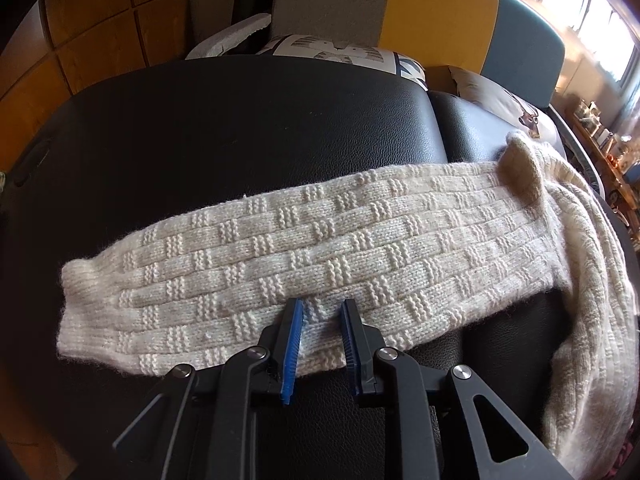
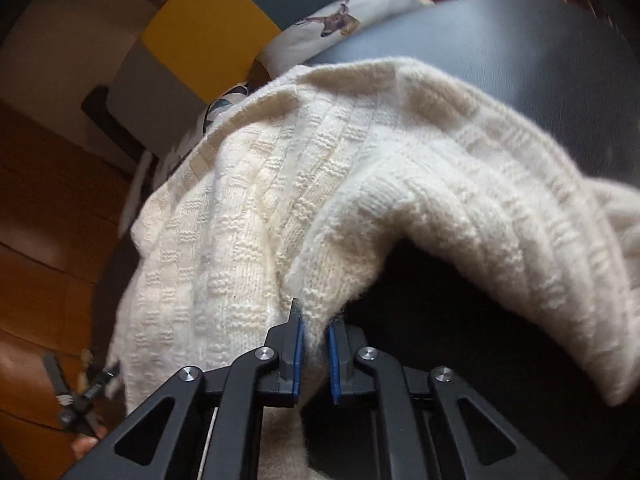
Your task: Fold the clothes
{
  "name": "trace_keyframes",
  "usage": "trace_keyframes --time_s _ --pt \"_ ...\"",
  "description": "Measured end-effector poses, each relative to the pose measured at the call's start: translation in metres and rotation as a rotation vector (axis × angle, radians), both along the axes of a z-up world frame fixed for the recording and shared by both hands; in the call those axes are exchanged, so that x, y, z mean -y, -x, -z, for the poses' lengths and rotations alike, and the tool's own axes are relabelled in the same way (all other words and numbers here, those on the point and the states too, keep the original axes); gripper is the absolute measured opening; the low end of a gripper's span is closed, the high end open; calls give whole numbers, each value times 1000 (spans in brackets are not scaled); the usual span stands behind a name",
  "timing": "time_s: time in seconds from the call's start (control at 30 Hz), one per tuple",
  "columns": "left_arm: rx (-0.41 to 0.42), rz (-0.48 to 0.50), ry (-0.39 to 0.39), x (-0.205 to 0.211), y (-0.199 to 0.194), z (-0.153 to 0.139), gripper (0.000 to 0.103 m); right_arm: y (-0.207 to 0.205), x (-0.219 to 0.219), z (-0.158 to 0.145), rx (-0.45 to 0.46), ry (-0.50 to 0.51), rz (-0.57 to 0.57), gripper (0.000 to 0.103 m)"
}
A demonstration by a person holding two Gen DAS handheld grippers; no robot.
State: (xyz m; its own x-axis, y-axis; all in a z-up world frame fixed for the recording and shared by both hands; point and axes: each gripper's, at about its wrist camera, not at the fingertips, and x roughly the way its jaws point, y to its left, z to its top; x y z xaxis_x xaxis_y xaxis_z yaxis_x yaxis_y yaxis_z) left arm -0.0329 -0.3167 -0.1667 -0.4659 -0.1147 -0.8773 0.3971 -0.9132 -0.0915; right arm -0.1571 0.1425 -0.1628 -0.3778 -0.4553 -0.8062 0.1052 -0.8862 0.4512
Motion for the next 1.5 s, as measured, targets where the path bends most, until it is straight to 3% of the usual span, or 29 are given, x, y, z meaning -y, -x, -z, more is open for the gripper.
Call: trace_keyframes --time_s 0.2,0.27,0.33,0.43,0.47,0.6,0.77,0.87,0.93,1.0,1.1,1.2,1.23,1.27,1.3,1.47,1.5 --pt "12 14 31 -2 3 0 21 -36 40 -79 -404 -697 -213 8" --pt "16 10 41 -1 5 0 22 -30 42 -83 -454 -871 -219 9" --pt "20 4 46 1 7 0 22 -18 24 -76 -409 -912 -193 9" --pt "38 -1 61 2 12 -1 22 1 -5 -53 -292 -835 -146 9" --pt "45 -3 67 3 14 -1 22 3 -16 -49 -270 -764 -133 10" --pt "-11 -4 -75 -1 1 -21 21 2 -44 -46 -235 -532 -52 19" --pt "-125 142 -362 -40 -36 -41 22 -39 -41 -89 -422 -496 11 26" --pt "-113 223 -534 -76 -49 -30 22 -66 -13 -84 -412 -393 -161 28" --pt "-104 263 -596 -101 -48 -24 24 -83 5 -80 -404 -324 -274 28" --pt "-89 297 -580 -122 -42 -20 32 -94 25 -62 -342 -258 -357 28" --pt "-63 335 -540 -146 -32 -15 39 -117 49 -37 -286 -244 -457 28" --pt "-53 301 -494 -145 -26 -11 44 -124 56 -25 -244 -263 -450 28" --pt "-50 288 -478 -144 -24 -10 42 -126 59 -21 -229 -269 -447 28" --pt "-47 275 -462 -143 -22 -9 30 -129 61 -17 -215 -275 -445 28" --pt "-44 262 -446 -142 -20 -8 6 -131 63 -13 -201 -281 -442 28" --pt "-29 196 -367 -138 -9 -2 6 -143 74 6 -131 -311 -429 34" --pt "-26 183 -352 -137 -7 -1 6 -144 79 7 -124 -277 -436 37"
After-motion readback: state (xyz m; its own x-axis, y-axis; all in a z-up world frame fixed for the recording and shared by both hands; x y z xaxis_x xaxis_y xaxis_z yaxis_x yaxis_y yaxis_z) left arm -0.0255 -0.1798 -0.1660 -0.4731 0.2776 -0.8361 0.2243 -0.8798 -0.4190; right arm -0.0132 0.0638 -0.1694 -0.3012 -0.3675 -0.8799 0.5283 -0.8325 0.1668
